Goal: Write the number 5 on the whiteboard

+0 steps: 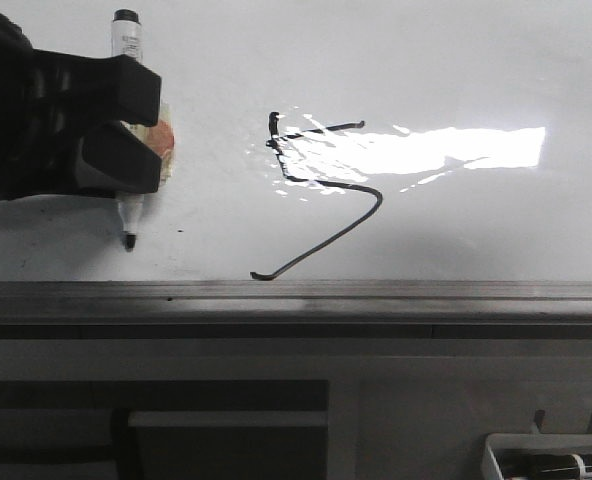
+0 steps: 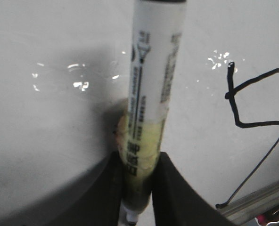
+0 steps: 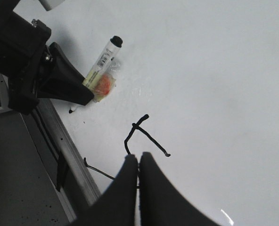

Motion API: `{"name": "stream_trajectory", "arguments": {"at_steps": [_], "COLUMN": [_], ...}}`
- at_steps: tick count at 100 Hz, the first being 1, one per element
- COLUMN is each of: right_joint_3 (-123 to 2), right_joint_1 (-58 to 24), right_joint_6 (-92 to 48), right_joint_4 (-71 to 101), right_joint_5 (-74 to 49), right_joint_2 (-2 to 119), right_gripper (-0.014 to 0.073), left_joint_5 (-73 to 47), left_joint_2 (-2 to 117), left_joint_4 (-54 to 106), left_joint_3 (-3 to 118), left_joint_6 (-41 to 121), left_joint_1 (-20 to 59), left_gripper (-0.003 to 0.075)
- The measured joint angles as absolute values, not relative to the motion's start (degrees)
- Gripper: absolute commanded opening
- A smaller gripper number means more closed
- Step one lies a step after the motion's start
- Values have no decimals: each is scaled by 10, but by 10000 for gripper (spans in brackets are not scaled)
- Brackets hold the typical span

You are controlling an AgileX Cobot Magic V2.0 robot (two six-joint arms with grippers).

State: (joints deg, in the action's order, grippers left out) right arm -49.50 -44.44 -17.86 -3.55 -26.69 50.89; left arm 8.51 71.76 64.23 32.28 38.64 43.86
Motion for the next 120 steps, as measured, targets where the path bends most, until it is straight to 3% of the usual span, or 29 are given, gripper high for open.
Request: {"name": "stream_trajectory", "arguments": {"at_steps": [27, 49, 74, 93, 120], "right_joint_3": [-491, -484, -480, -479, -471], "right_joint_1": [-444, -444, -444, -444, -444], "right_joint_6": [-164, -162, -162, -162, -162], "right_joint_4": [-34, -34, -33, -33, -33], "right_joint_5": [-272, -274, -275, -275, -275], "right_joint_2": [509, 509, 509, 509, 479], "right_gripper": [-41, -41, -41, -41, -41], "left_joint_5": [86, 85, 85, 80, 86], "left_joint_2": [721, 723, 723, 720, 664], "left_joint_4": [656, 690, 718, 719, 729], "left_joint_3": [325, 327, 329, 332, 325], "left_joint_6": [386, 385, 382, 382, 380], "left_joint_1": [439, 439, 442, 446, 441], "left_gripper": [0, 283, 377, 613, 622]}}
